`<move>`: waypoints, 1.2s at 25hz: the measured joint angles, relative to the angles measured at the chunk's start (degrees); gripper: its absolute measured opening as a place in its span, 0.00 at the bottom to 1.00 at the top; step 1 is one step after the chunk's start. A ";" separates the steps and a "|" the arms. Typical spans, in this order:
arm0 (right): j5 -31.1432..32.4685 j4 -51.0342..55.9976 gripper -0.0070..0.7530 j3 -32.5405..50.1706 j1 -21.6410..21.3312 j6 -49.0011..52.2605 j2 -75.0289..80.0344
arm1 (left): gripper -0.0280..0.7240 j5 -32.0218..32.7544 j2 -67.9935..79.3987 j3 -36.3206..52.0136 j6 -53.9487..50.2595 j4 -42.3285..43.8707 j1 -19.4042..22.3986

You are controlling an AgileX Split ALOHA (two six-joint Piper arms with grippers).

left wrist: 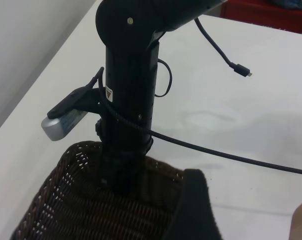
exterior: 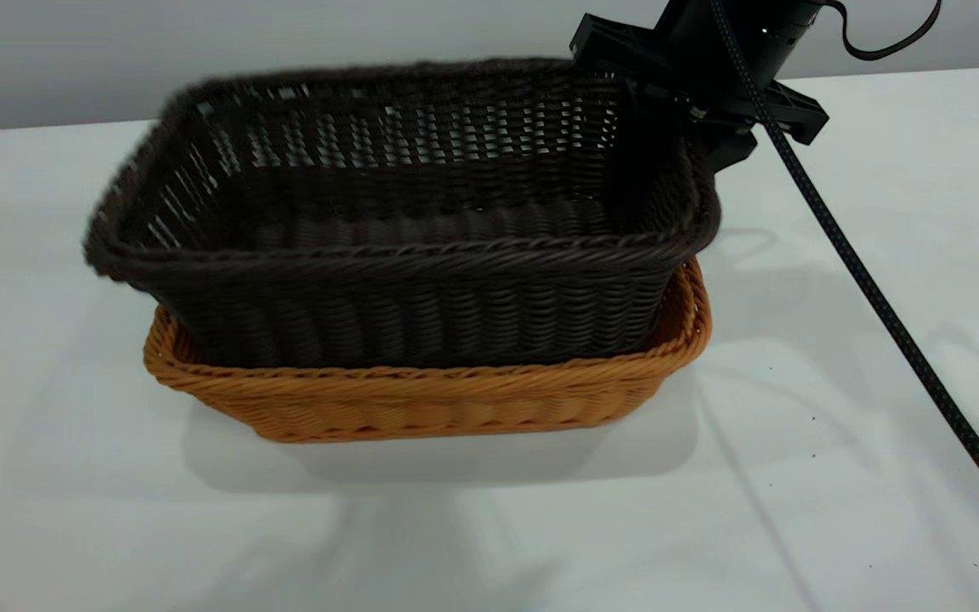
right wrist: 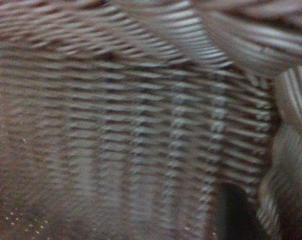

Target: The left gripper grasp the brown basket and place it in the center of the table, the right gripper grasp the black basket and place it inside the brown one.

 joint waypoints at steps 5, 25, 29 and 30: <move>0.41 -0.04 0.54 0.00 0.00 -1.35 0.00 | 0.70 0.00 0.00 0.00 0.00 0.00 0.00; 3.41 -12.36 0.65 0.00 -0.17 3.23 -5.13 | 0.70 -0.05 0.00 0.00 0.00 0.00 0.00; 3.30 -14.19 0.65 -0.63 -0.17 3.96 -7.77 | 0.70 0.00 0.00 0.00 0.00 0.00 0.00; 3.60 -14.91 0.65 -1.15 -0.17 4.26 -8.32 | 0.70 0.00 0.00 0.00 0.00 0.00 0.00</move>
